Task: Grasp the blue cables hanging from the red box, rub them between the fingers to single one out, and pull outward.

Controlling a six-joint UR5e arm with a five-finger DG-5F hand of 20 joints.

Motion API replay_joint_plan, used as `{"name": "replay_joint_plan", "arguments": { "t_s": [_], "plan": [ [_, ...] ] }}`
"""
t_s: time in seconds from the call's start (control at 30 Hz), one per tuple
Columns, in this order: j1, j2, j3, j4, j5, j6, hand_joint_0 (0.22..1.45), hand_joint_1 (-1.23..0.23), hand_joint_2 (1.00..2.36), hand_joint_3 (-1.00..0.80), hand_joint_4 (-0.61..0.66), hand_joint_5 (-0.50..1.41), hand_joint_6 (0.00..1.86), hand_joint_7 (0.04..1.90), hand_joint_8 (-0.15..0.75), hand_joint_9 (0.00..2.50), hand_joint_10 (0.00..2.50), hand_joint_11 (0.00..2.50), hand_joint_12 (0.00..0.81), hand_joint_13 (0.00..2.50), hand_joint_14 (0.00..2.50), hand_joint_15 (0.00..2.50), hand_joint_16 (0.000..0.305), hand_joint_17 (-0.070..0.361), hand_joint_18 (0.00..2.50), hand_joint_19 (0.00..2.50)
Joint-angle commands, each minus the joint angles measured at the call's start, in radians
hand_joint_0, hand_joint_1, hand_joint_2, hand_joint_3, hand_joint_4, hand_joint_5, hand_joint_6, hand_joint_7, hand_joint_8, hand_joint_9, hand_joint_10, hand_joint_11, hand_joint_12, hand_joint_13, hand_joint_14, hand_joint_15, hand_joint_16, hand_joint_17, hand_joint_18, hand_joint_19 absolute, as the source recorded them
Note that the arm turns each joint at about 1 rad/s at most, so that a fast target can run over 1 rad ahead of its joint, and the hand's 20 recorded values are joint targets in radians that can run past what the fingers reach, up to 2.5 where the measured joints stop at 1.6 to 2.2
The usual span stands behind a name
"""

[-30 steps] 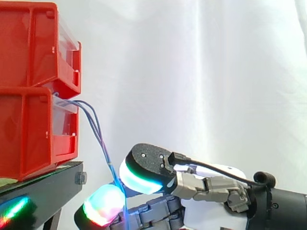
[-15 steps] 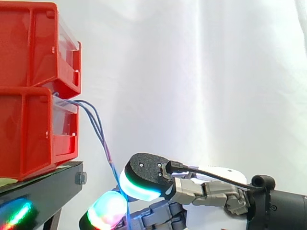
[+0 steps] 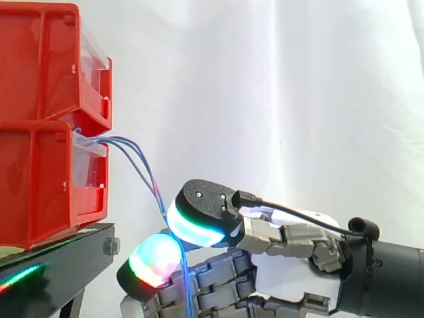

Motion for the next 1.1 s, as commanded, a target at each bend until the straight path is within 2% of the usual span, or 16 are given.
{"name": "replay_joint_plan", "arguments": {
  "t_s": [0.0, 0.2, 0.43, 0.53, 0.57, 0.67, 0.77, 1.07],
  "plan": [
    [0.000, 0.008, -0.001, -0.004, -0.002, 0.001, 0.54, -0.59, 1.00, -0.50, 0.29, -0.10, 0.50, 1.23, 0.273, 0.84, 0.01, 0.23, 0.343, 0.61, 0.01, 0.18, 0.051, 0.114, 0.46, 0.34],
    [-0.007, 0.032, -0.001, -0.033, -0.016, 0.001, 0.54, -0.58, 1.00, -0.50, 0.27, -0.09, 0.50, 1.29, 0.271, 0.85, 0.01, 0.25, 0.343, 0.63, 0.01, 0.20, 0.050, 0.113, 0.48, 0.36],
    [-0.016, 0.035, -0.001, -0.045, -0.013, -0.006, 0.54, -0.58, 1.00, -0.50, 0.29, -0.10, 0.50, 1.22, 0.271, 0.85, 0.01, 0.25, 0.345, 0.63, 0.01, 0.21, 0.051, 0.114, 0.48, 0.35],
    [-0.022, 0.035, -0.001, -0.050, 0.021, -0.004, 0.54, -0.58, 1.00, -0.50, 0.30, -0.10, 0.50, 1.21, 0.274, 0.85, 0.01, 0.26, 0.347, 0.63, 0.01, 0.20, 0.051, 0.114, 0.49, 0.35],
    [-0.022, 0.035, -0.001, -0.050, 0.021, -0.004, 0.54, -0.57, 1.00, -0.50, 0.30, -0.10, 0.50, 1.20, 0.273, 0.85, 0.01, 0.25, 0.346, 0.63, 0.01, 0.21, 0.051, 0.114, 0.49, 0.36],
    [-0.033, 0.035, -0.001, -0.073, 0.125, 0.027, 0.53, -0.57, 1.00, -0.50, 0.29, -0.11, 0.50, 1.20, 0.274, 0.84, 0.01, 0.25, 0.348, 0.63, 0.01, 0.21, 0.051, 0.115, 0.49, 0.36],
    [-0.034, 0.035, -0.001, -0.091, 0.123, 0.057, 0.52, -0.56, 1.00, -0.50, 0.30, -0.11, 0.50, 1.19, 0.279, 0.84, 0.01, 0.25, 0.353, 0.63, 0.01, 0.21, 0.052, 0.118, 0.49, 0.36],
    [-0.028, 0.035, -0.001, -0.093, 0.129, 0.060, 0.45, -0.55, 1.00, -0.50, 0.34, -0.11, 0.50, 1.18, 0.298, 0.82, 0.01, 0.25, 0.383, 0.63, 0.01, 0.21, 0.059, 0.133, 0.50, 0.36]
  ]
}}
